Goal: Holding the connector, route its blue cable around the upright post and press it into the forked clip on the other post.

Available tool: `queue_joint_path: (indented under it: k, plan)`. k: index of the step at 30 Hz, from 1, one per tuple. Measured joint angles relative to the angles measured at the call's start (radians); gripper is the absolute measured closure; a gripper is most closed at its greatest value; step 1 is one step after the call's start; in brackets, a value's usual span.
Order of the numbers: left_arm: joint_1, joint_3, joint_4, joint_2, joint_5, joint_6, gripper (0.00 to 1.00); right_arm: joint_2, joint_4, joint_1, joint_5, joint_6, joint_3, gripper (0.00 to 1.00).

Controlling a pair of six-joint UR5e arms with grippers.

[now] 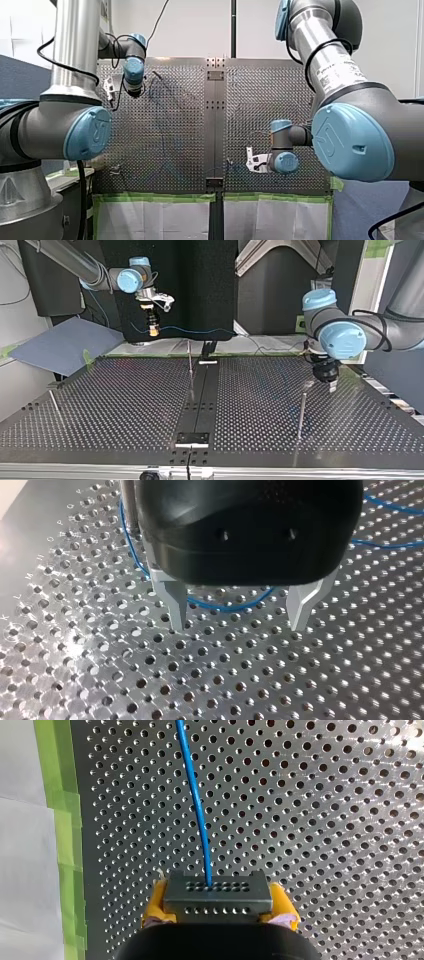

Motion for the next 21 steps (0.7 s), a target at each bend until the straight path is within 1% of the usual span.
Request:
queue_joint_path:
  k: [2,5,17,21]
  plan:
    - [0.005,-0.010,-0.013,0.014,0.001,0.011,0.02,0.000,0.000,0.001,0.000,0.000,0.000,1.00]
    - [0.007,-0.004,-0.038,0.040,0.005,0.035,0.02,0.000,0.000,0.000,0.000,0.002,0.000,1.00]
    - [-0.004,0.093,-0.142,0.145,0.032,0.139,0.02,0.000,0.000,0.000,0.000,0.004,-0.001,1.00]
    - [-0.005,0.134,-0.183,0.186,0.056,0.172,0.02,0.000,0.000,0.000,0.000,0.005,0.000,1.00]
